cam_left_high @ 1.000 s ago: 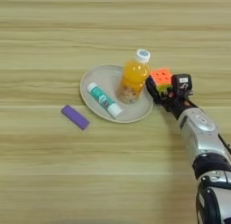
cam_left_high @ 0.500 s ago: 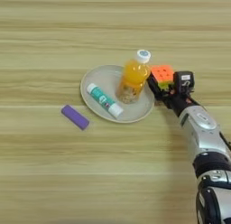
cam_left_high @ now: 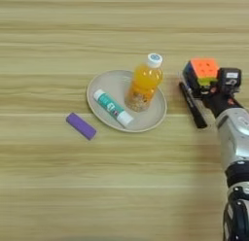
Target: Move the objects on the table
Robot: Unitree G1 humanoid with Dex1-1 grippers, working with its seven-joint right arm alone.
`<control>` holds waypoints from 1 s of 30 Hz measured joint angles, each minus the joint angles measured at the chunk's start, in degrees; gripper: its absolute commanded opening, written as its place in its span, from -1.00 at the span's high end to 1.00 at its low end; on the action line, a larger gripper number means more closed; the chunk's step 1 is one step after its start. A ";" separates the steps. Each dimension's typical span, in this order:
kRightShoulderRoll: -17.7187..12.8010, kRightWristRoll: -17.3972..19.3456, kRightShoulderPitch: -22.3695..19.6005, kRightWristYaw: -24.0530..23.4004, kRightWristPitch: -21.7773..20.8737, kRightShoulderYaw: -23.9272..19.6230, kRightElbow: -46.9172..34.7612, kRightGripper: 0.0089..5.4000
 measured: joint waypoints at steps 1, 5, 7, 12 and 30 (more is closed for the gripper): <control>-0.38 0.07 0.11 -0.35 -0.05 -0.51 0.38 -0.24; -2.35 0.30 0.64 -1.17 -0.46 -2.90 4.03 -0.24; -2.97 0.31 0.72 -1.55 -1.20 -3.80 5.97 -0.24; -3.26 0.18 0.88 -1.73 -2.24 -4.14 11.08 -0.24; -4.57 -0.04 -0.78 -1.72 -6.82 -3.81 19.39 -0.38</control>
